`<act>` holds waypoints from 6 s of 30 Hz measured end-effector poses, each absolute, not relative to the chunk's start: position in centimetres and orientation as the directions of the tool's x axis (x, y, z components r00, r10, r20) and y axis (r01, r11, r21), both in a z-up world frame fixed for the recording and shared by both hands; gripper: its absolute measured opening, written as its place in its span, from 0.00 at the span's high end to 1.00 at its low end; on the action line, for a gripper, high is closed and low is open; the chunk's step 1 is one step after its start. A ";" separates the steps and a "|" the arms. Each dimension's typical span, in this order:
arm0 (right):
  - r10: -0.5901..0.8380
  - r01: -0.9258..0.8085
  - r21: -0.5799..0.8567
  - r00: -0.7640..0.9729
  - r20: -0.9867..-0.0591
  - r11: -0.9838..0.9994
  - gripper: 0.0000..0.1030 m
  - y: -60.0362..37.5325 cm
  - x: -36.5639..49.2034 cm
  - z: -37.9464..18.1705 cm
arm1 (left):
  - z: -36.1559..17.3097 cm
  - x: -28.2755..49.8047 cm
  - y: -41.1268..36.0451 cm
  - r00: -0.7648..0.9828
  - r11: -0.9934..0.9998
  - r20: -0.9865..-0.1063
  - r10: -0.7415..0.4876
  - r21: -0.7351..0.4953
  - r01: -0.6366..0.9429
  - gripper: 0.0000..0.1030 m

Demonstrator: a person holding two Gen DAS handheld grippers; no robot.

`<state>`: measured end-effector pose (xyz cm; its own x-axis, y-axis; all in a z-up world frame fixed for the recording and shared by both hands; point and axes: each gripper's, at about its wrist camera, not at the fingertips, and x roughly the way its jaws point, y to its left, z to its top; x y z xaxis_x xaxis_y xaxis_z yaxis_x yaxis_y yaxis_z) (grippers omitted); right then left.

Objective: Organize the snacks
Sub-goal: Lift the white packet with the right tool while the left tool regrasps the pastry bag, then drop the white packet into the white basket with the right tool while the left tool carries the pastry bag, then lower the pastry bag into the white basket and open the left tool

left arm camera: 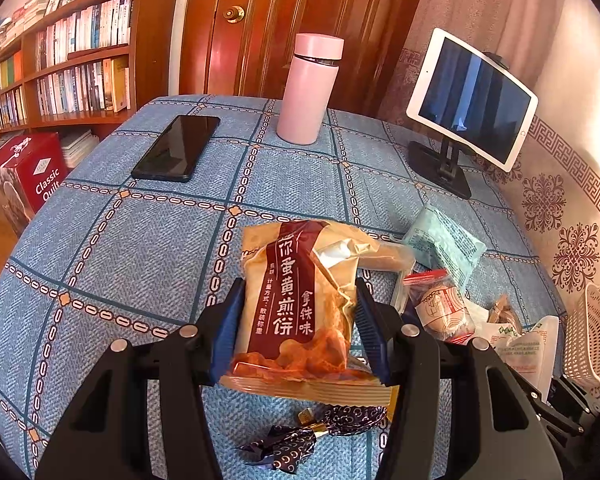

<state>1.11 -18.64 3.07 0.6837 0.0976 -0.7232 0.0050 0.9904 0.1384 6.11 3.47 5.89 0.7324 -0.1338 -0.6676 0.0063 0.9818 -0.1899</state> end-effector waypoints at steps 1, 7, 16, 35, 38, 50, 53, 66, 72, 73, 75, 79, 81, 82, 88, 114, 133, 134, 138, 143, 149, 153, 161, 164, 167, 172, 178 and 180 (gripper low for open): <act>0.100 0.004 0.142 0.686 -0.721 0.990 0.69 -18.7 1.0 3.2 | 5.9 6.1 3.4 0.734 0.982 -0.666 -0.135 -0.189 0.009 0.47; 0.102 0.007 0.154 0.721 -0.686 0.988 0.74 -19.2 -0.2 4.7 | 6.0 5.9 3.4 0.738 0.981 -0.660 -0.142 -0.192 0.017 0.47; 0.103 0.049 0.184 0.677 -0.729 0.982 0.55 -19.7 0.0 3.2 | 6.2 5.7 3.1 0.741 0.982 -0.655 -0.145 -0.189 0.025 0.47; 0.203 0.148 0.363 0.613 -0.764 0.920 0.21 -20.5 1.2 0.3 | 6.3 5.6 3.6 0.739 0.978 -0.657 -0.148 -0.206 0.013 0.47; 0.157 0.114 0.284 0.614 -0.774 0.952 0.19 -19.1 2.8 0.3 | 6.3 5.7 3.6 0.740 0.978 -0.657 -0.148 -0.206 0.013 0.47; 0.019 0.053 0.069 0.646 -0.763 0.996 0.62 -17.5 1.3 0.8 | 6.5 5.5 3.4 0.748 0.977 -0.643 -0.165 -0.209 0.036 0.47; 0.032 0.056 0.093 0.669 -0.742 0.994 0.65 -18.2 0.5 1.8 | 7.2 4.9 3.2 0.767 0.976 -0.617 -0.176 -0.208 0.057 0.47; 0.103 0.035 0.185 0.725 -0.682 0.982 0.66 -20.3 -2.5 4.6 | 5.6 6.7 3.4 0.739 0.987 -0.660 -0.138 -0.152 0.048 0.19; 0.146 0.027 0.236 0.718 -0.681 0.971 0.66 -21.1 -2.9 4.0 | 3.5 8.8 2.7 0.685 0.993 -0.719 -0.118 -0.095 0.071 0.12; 0.150 0.028 0.243 0.718 -0.680 0.969 0.66 -21.3 -2.9 3.9 | 3.1 9.3 2.7 0.674 0.994 -0.730 -0.110 -0.088 0.067 0.12; 0.155 0.032 0.255 0.719 -0.677 0.966 0.66 -21.7 -3.0 3.8 | 2.2 10.2 2.8 0.654 0.997 -0.753 -0.075 -0.060 0.045 0.16; 0.160 0.037 0.272 0.729 -0.666 0.962 0.66 -22.4 -3.6 4.0 | 2.0 10.7 3.4 0.639 0.998 -0.767 -0.056 -0.060 0.015 0.49; 0.160 0.043 0.283 0.739 -0.654 0.958 0.66 -23.0 -3.9 4.3 | 2.6 10.5 3.7 0.643 0.997 -0.763 -0.061 -0.076 0.004 0.50; 0.161 0.046 0.290 0.745 -0.647 0.956 0.66 -23.3 -4.0 4.5 | 3.0 10.2 3.8 0.651 0.997 -0.757 -0.058 -0.077 -0.001 0.50; 0.149 0.065 0.324 0.792 -0.592 0.944 0.66 -25.5 -5.1 6.2 | 5.9 8.4 3.4 0.702 0.997 -0.710 -0.050 -0.073 -0.003 0.51; -0.312 0.460 0.233 0.821 -0.478 0.857 0.56 -41.5 -8.4 8.5 | 12.2 3.0 -9.7 0.740 0.962 -0.630 -0.237 -0.049 0.267 0.51; -0.348 0.425 0.108 0.841 -0.415 0.899 0.39 -36.5 -12.2 6.2 | 12.3 1.5 -22.7 0.614 0.838 -0.646 -0.453 -0.073 0.541 0.51; -0.344 0.423 0.109 0.840 -0.419 0.899 0.39 -36.5 -12.2 6.1 | 12.3 1.4 -23.5 0.604 0.824 -0.644 -0.470 -0.075 0.561 0.51; -0.342 0.426 0.115 0.835 -0.431 0.897 0.39 -36.7 -12.5 5.6 | 12.3 0.8 -26.9 0.560 0.766 -0.636 -0.530 -0.076 0.638 0.51; -0.351 0.435 0.115 0.834 -0.427 0.893 0.39 -37.0 -13.2 5.5 | 12.3 0.1 -30.8 0.496 0.689 -0.637 -0.590 -0.078 0.720 0.51; -0.360 0.447 0.134 0.837 -0.413 0.884 0.39 -37.7 -14.2 5.7 | 12.0 -0.6 -33.9 0.428 0.617 -0.644 -0.634 -0.088 0.782 0.50; -0.363 0.451 0.140 0.836 -0.411 0.881 0.38 -38.1 -14.4 5.6 | 11.9 -1.1 -35.0 0.404 0.589 -0.639 -0.655 -0.096 0.803 0.20; -0.360 0.451 0.155 0.841 -0.404 0.879 0.35 -38.3 -15.1 5.3 | 12.2 -2.1 -34.1 0.517 0.633 -0.605 -0.605 0.028 0.773 0.19; -0.359 0.449 0.154 0.842 -0.402 0.880 0.35 -38.2 -15.2 5.4 | 12.3 -2.4 -33.8 0.561 0.650 -0.589 -0.581 0.078 0.756 0.19; -0.361 0.447 0.146 0.843 -0.398 0.882 0.35 -38.0 -15.2 5.5 | 12.5 -2.7 -33.4 0.586 0.661 -0.579 -0.567 0.104 0.743 0.17; -0.357 0.436 0.131 0.847 -0.394 0.890 0.35 -37.4 -15.0 5.8 | 12.9 -2.9 -32.2 0.613 0.685 -0.569 -0.548 0.115 0.719 0.16; -0.353 0.425 0.120 0.854 -0.382 0.897 0.33 -36.5 -14.9 6.6 | 13.2 -2.7 -30.4 0.631 0.712 -0.563 -0.533 0.105 0.695 0.16; -0.346 0.416 0.117 0.857 -0.381 0.902 0.31 -36.1 -14.9 6.7 | 13.3 -2.7 -29.8 0.638 0.720 -0.559 -0.529 0.102 0.687 0.16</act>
<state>-14.88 -36.14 6.73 0.8571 -0.3463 -0.3813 0.4165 0.9015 0.1174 -2.66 -29.83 13.32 0.6380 -0.5294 -0.5592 0.6867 0.7197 0.1021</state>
